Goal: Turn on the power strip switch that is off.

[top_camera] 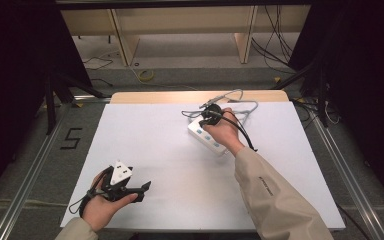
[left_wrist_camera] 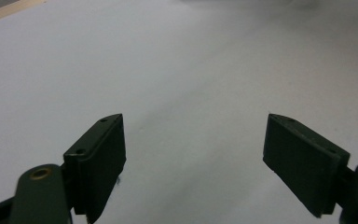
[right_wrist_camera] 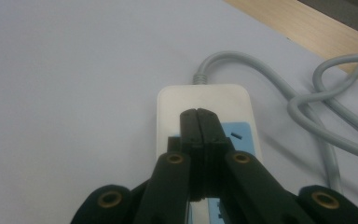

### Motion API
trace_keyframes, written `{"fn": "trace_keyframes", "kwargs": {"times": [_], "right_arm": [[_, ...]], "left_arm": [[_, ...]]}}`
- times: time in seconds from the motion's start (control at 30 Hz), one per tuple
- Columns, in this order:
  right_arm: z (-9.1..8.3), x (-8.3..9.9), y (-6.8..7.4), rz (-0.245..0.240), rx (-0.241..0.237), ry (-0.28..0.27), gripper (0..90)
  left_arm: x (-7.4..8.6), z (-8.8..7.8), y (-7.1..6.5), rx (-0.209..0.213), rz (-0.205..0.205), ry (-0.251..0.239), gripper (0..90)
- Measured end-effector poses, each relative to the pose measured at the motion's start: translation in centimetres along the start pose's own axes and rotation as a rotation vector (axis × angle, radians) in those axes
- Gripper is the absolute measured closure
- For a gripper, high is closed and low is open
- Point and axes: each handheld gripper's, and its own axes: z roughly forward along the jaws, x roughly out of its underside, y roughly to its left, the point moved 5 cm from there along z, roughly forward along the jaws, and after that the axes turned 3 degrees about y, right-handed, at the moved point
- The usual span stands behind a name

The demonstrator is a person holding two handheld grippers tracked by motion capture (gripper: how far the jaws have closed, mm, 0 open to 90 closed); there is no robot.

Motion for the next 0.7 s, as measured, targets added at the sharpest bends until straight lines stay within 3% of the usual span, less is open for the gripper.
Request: {"fn": "trace_keyframes", "kwargs": {"times": [0.7], "right_arm": [[1.1,-0.1,0.1,0.005,-0.003,0.052,90.0]], "left_arm": [[-0.1,0.1,0.0,0.005,-0.003,-0.003,20.8]]}}
